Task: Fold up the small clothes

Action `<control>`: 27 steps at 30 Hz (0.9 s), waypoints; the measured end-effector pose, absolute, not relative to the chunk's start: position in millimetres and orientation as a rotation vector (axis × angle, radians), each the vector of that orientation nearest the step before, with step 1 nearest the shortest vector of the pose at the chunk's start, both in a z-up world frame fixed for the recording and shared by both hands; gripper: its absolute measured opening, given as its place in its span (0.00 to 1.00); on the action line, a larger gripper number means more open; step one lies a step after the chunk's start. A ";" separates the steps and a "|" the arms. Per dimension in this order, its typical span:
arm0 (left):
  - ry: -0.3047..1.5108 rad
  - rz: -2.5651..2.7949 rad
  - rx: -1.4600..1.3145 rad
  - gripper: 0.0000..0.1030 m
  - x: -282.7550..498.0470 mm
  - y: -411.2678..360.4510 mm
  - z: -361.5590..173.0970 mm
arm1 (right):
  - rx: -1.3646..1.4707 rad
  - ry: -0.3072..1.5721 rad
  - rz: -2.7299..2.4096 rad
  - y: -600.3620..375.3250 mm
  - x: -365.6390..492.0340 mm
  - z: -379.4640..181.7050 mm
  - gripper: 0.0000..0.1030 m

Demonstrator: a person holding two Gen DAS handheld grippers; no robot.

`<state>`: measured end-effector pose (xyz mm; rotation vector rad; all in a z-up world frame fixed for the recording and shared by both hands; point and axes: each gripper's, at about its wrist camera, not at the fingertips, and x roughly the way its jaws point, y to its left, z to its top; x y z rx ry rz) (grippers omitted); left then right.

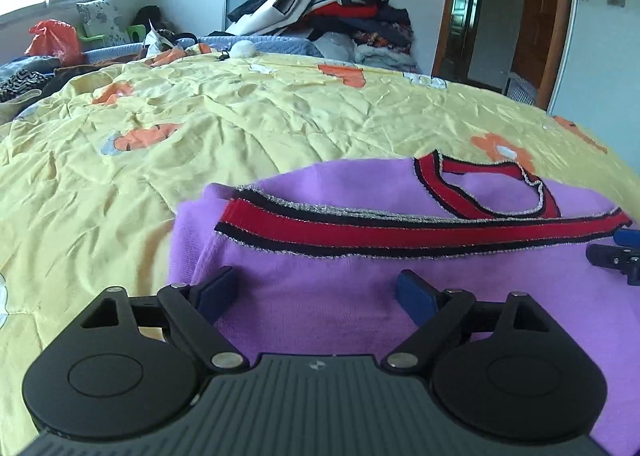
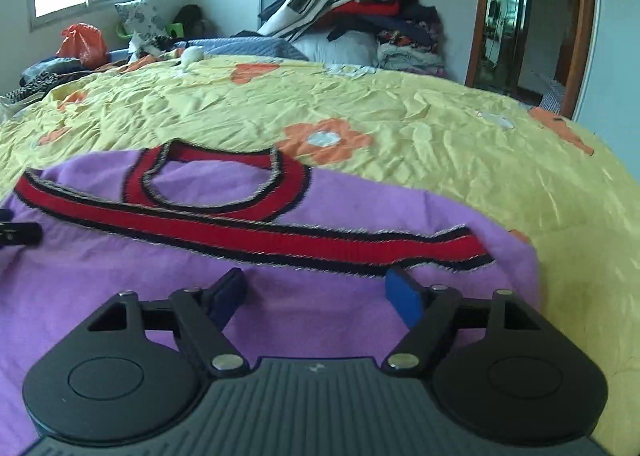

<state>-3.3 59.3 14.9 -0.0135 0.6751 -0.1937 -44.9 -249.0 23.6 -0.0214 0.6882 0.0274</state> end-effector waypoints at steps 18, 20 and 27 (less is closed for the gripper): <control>0.679 -0.153 -0.007 0.88 1.5 57.2 13.2 | 0.029 0.693 -0.026 -268.1 -32.5 23.1 0.79; 0.679 -0.153 -0.007 0.88 1.5 57.4 13.2 | 0.029 0.694 -0.035 -268.1 -31.0 22.8 0.79; 0.680 -0.153 -0.004 0.89 2.3 57.0 13.1 | 0.093 0.711 -0.085 -288.6 -23.3 21.3 0.89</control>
